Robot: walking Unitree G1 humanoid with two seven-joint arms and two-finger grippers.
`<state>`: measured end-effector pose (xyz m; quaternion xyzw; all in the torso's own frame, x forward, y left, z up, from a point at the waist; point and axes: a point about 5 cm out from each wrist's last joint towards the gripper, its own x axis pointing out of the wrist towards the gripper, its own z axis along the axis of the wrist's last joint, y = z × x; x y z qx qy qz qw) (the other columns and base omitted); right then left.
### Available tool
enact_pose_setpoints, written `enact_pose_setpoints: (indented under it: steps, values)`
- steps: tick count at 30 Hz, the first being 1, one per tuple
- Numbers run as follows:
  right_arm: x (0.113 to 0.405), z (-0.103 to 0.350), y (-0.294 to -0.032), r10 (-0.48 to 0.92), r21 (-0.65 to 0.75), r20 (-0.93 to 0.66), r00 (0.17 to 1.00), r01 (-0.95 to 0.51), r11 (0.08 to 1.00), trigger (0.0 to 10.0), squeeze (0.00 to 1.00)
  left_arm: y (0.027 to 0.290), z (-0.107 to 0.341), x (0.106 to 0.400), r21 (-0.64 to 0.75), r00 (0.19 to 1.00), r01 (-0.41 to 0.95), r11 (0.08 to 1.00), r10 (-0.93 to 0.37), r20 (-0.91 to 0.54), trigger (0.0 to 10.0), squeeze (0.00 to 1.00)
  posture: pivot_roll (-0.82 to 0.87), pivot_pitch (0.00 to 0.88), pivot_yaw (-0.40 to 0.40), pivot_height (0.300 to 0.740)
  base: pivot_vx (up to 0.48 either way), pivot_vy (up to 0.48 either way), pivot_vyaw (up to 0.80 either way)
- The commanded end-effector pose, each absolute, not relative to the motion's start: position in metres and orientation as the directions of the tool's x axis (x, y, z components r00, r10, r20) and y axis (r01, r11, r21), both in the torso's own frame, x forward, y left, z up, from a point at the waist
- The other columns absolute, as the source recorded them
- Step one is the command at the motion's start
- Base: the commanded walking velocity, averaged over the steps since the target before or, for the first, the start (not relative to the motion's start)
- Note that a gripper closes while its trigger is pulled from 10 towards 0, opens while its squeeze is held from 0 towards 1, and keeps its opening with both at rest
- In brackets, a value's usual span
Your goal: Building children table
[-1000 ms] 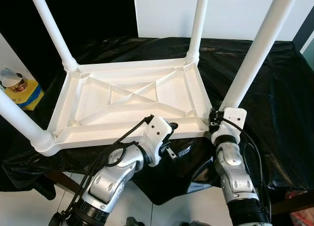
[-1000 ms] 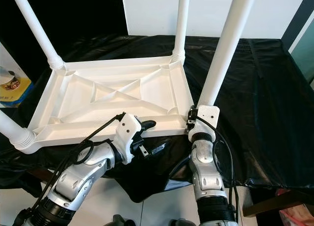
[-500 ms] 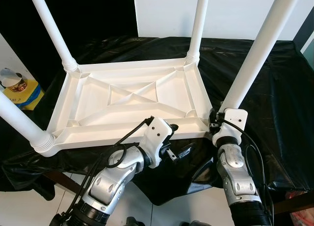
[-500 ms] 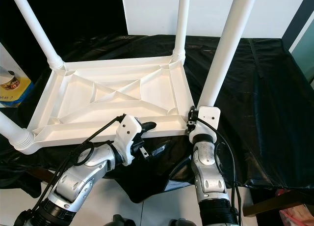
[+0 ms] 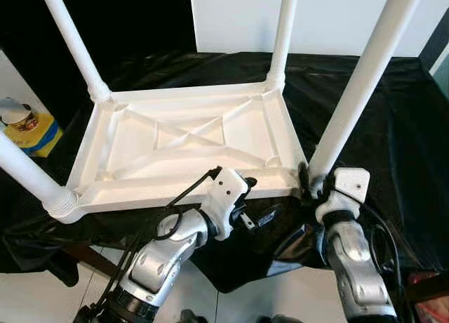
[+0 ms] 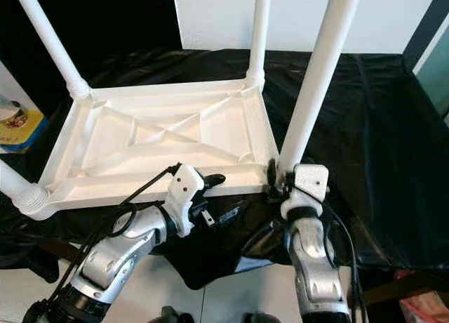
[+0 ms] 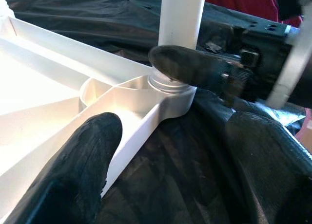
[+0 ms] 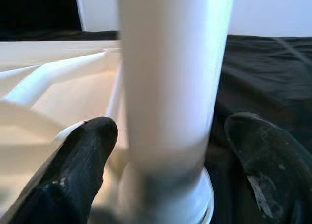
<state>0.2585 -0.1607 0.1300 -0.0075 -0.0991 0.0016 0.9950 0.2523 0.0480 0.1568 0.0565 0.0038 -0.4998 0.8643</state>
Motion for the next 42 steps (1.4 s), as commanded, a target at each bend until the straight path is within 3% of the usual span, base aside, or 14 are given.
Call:
enact_pose_setpoints:
  steps: [1,7,11,19,36,42]
  values:
    - [0.254,0.130,-0.159,0.042,-0.017,0.196,0.980,-0.040,0.999,10.0,0.00,0.047,0.157,0.249,0.103,0.482,0.874,0.474,-0.874,-0.062,10.0,0.00,-0.10,0.094,0.005,0.740,0.000,0.000,0.00]
    - [0.235,0.125,-0.155,0.156,-0.040,0.166,0.974,-0.152,0.988,10.0,0.00,0.054,0.158,0.255,0.117,0.504,0.861,0.495,-0.862,-0.063,10.0,0.00,-0.11,0.098,0.008,0.740,0.000,0.000,0.00]
    - [0.214,0.114,-0.150,0.333,-0.067,0.082,0.939,-0.328,0.942,10.0,0.00,0.079,0.166,0.274,0.169,0.565,0.819,0.548,-0.822,-0.069,10.0,0.00,-0.12,0.104,0.014,0.740,0.000,0.000,0.00]
    - [0.219,0.111,-0.137,0.439,-0.044,0.056,0.897,-0.437,0.898,10.0,0.00,0.101,0.173,0.286,0.206,0.622,0.774,0.599,-0.779,-0.075,10.0,0.00,-0.11,0.110,0.019,0.740,0.000,0.000,0.00]
    - [0.264,0.119,-0.133,0.375,0.015,0.112,0.920,-0.379,0.925,10.0,0.00,0.108,0.170,0.280,0.204,0.618,0.780,0.592,-0.780,-0.099,10.0,0.00,-0.08,0.124,0.026,0.740,0.000,0.000,0.00]
    - [0.286,0.124,-0.155,0.231,0.017,0.139,0.963,-0.236,0.972,10.0,0.00,0.099,0.168,0.275,0.185,0.601,0.794,0.579,-0.793,-0.098,10.0,0.00,-0.07,0.126,0.026,0.740,0.000,0.000,0.00]
